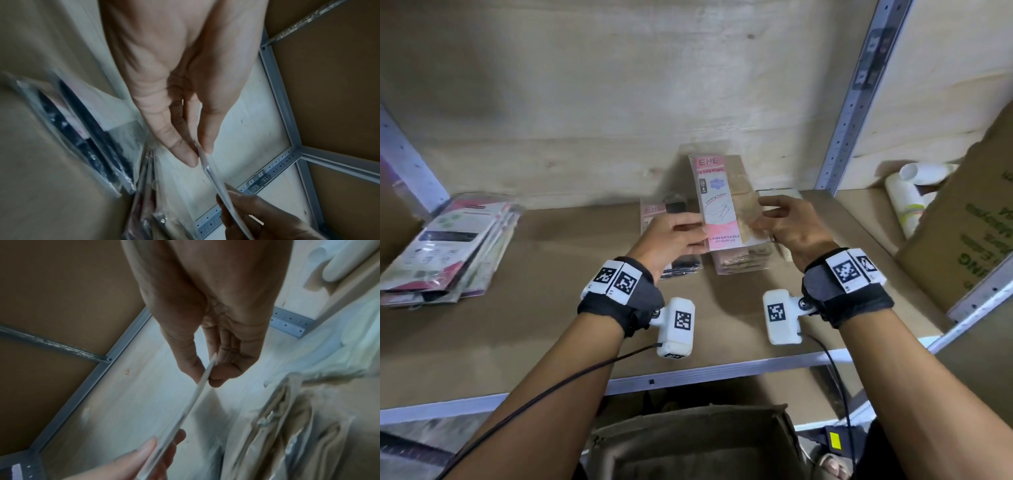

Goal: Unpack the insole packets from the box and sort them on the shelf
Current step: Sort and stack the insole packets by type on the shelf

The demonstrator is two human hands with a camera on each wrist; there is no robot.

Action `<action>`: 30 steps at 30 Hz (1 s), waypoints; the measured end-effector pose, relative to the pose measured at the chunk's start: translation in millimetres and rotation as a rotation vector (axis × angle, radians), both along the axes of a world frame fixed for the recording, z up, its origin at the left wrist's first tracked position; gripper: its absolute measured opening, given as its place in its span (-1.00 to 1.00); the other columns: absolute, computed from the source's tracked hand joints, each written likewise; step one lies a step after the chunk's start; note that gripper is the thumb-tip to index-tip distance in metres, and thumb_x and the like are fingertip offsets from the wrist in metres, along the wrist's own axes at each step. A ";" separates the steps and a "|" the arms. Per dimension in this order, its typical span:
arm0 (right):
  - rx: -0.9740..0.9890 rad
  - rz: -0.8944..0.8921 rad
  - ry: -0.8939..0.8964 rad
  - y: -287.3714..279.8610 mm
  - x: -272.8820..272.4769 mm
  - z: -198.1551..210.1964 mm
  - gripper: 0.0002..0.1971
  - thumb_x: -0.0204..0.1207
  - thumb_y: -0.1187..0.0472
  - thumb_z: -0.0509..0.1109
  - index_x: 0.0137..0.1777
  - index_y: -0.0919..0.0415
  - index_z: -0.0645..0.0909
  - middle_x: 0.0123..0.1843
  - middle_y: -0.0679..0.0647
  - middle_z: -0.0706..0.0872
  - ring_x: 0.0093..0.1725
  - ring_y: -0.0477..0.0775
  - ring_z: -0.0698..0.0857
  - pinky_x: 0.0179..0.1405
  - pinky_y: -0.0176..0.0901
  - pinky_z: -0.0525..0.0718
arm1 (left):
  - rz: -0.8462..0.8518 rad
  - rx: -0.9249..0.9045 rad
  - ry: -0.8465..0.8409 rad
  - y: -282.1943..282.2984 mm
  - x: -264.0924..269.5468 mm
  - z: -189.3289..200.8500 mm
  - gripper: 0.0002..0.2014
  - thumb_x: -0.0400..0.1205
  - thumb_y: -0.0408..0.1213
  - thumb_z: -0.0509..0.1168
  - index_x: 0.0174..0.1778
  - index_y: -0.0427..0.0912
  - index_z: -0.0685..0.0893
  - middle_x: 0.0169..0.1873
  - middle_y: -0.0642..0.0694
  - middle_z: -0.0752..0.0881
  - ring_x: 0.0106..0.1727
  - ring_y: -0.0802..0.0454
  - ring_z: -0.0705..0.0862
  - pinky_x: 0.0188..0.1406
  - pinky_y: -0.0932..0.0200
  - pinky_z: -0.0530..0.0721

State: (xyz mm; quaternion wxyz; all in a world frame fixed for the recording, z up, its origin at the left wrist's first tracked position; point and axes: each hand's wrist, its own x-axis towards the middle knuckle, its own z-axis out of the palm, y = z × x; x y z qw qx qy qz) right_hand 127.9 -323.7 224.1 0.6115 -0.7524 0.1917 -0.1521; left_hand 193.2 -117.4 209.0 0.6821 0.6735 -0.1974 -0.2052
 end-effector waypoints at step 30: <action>-0.415 -0.023 0.325 -20.0 10.2 -22.8 -0.44 0.33 0.22 0.62 0.37 0.26 0.64 0.26 0.11 0.73 0.22 0.06 0.66 0.02 -0.28 0.51 | 0.139 0.360 -0.128 -38.7 4.3 -20.8 -0.64 0.50 -0.51 0.53 0.22 -0.32 0.74 -0.04 -0.20 0.84 -0.23 -0.02 0.87 -0.15 0.12 0.85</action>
